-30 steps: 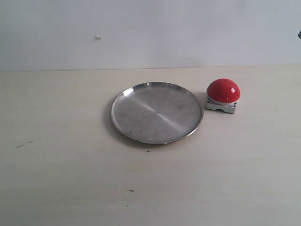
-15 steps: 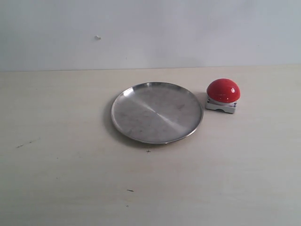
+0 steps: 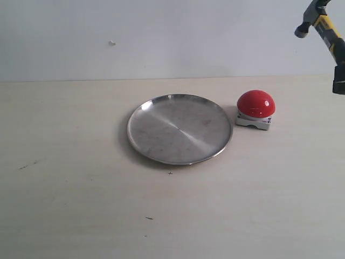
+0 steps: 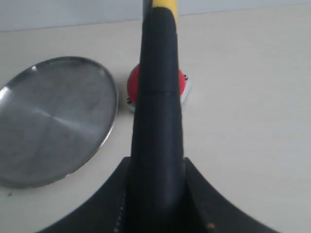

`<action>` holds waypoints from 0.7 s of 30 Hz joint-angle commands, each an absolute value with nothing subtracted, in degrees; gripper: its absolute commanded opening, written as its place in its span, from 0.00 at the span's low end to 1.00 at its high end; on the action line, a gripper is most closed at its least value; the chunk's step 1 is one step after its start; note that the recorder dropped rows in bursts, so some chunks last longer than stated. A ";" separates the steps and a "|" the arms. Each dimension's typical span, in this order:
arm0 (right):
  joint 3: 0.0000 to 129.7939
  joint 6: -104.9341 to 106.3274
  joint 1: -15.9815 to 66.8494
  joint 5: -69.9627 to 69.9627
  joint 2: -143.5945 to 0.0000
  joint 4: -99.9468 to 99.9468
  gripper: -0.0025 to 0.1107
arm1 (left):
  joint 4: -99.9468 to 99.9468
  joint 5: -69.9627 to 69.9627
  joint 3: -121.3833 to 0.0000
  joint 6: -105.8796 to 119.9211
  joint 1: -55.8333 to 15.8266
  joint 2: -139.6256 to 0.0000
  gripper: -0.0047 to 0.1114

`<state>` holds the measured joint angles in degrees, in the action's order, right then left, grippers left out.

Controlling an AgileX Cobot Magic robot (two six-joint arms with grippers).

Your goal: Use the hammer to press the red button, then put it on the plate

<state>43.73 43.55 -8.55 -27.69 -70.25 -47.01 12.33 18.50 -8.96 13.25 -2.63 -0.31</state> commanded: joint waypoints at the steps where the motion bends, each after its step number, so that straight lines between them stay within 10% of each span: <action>1: 43.43 45.30 -2.60 -24.35 -69.40 -47.54 0.02 | 12.22 18.44 -8.67 13.36 -2.58 0.00 0.04; 21: 43.11 39.21 4.33 -16.85 -79.27 -40.53 0.02 | 12.22 18.66 -8.67 13.36 -2.58 0.00 0.04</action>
<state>41.40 39.97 4.28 -20.31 -79.51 -41.13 12.33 18.60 -8.96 13.25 -2.63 -0.31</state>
